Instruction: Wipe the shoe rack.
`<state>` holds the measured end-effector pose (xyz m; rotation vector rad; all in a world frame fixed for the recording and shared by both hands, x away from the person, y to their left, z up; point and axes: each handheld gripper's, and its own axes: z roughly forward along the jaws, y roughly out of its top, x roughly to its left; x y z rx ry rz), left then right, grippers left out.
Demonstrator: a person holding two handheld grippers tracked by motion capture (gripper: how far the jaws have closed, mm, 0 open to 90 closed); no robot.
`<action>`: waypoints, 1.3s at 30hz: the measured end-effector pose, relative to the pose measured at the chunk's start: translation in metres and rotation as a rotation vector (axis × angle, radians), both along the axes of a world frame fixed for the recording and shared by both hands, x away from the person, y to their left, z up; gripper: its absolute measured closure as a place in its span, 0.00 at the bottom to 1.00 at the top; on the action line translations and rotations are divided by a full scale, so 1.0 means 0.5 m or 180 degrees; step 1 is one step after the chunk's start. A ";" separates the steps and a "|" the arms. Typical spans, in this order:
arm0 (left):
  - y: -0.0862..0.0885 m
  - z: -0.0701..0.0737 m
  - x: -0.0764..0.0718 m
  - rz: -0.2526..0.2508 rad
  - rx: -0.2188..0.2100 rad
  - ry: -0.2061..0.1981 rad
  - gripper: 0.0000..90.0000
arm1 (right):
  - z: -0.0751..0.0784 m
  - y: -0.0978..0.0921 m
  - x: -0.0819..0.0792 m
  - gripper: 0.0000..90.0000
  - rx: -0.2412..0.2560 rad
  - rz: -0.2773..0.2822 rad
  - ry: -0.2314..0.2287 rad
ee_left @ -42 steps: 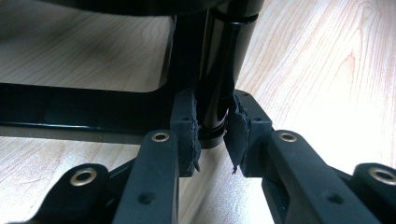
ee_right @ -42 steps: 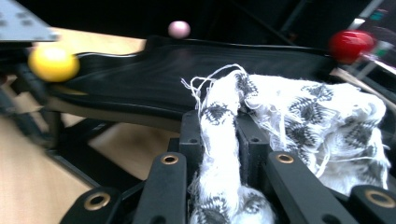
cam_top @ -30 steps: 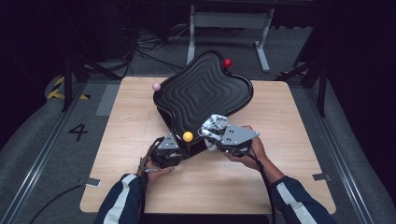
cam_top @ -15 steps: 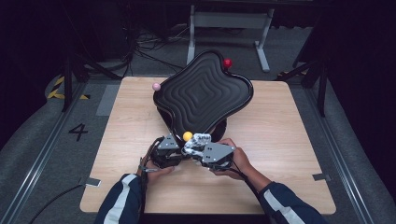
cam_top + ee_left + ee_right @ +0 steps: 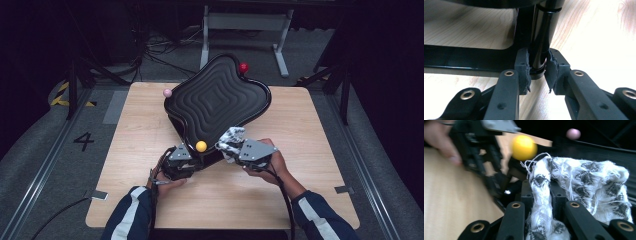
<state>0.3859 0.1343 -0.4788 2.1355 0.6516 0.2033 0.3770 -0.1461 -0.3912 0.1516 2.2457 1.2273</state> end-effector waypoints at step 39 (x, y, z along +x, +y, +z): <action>0.036 -0.005 -0.025 0.0370 0.0496 0.0059 0.33 | -0.115 -0.180 -0.105 0.81 -0.0417 0.0216 0.0957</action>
